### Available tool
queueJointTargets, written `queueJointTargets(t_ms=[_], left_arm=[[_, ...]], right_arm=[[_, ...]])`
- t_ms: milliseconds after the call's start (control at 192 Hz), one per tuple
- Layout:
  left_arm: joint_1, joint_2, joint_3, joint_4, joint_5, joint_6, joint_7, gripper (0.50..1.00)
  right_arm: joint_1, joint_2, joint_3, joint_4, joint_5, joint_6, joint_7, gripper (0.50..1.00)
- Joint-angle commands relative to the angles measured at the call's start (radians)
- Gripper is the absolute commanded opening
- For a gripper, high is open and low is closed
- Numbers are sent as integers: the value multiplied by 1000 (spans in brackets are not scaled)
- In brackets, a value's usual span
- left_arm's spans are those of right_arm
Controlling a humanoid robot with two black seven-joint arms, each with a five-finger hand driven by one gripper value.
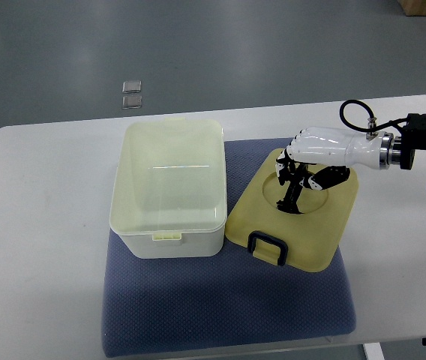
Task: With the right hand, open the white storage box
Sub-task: 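Open the right hand to release the black handle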
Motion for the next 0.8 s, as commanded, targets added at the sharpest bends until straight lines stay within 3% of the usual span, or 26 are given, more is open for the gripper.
queueJointTargets(t_ms=[0, 68, 88, 94, 99, 104, 114, 120, 125, 130, 135, 141, 151, 245, 281, 593, 796], left_arm=[[0, 0, 0, 0, 0, 0, 0, 1000], [0, 0, 0, 0, 0, 0, 0, 1000], [0, 0, 0, 0, 0, 0, 0, 1000], [0, 0, 0, 0, 0, 0, 0, 1000], [0, 0, 0, 0, 0, 0, 0, 1000], [0, 0, 0, 0, 0, 0, 0, 1000], [0, 0, 0, 0, 0, 0, 0, 1000], [0, 0, 0, 0, 0, 0, 0, 1000], [0, 0, 0, 0, 0, 0, 0, 1000], [0, 0, 0, 0, 0, 0, 0, 1000], [0, 0, 0, 0, 0, 0, 0, 1000], [0, 0, 0, 0, 0, 0, 0, 1000], [0, 0, 0, 0, 0, 0, 0, 1000], [0, 0, -2, 2, 0, 0, 0, 1000], [0, 0, 0, 2, 0, 0, 0, 1000], [0, 0, 0, 5, 0, 0, 0, 1000], [0, 0, 2, 5, 0, 0, 0, 1000]], right_arm=[[-9, 16, 1, 0, 1, -8, 14, 500], [-27, 22, 1, 0, 1, -8, 22, 500], [-32, 25, 1, 0, 1, -8, 22, 560], [-33, 25, 1, 0, 1, -8, 22, 594], [-33, 25, 1, 0, 1, -8, 22, 594], [-36, 25, 1, 0, 1, -8, 22, 641], [-36, 25, 1, 0, 1, -8, 22, 641], [-38, 27, 1, 0, 1, -8, 22, 698], [-38, 27, 1, 0, 1, -8, 22, 699], [-39, 27, 1, 0, 1, -8, 22, 757], [-39, 27, 1, 0, 1, -8, 22, 758], [-42, 27, 3, 0, 1, -8, 22, 796], [-45, 27, 3, 0, 1, -8, 22, 823], [-56, 36, 3, 0, 1, -8, 22, 876], [-58, 36, 6, 0, 1, -8, 24, 919], [-41, 2, 8, 0, 3, 4, 34, 930], [5, -47, 11, 6, 12, 129, 80, 930]])
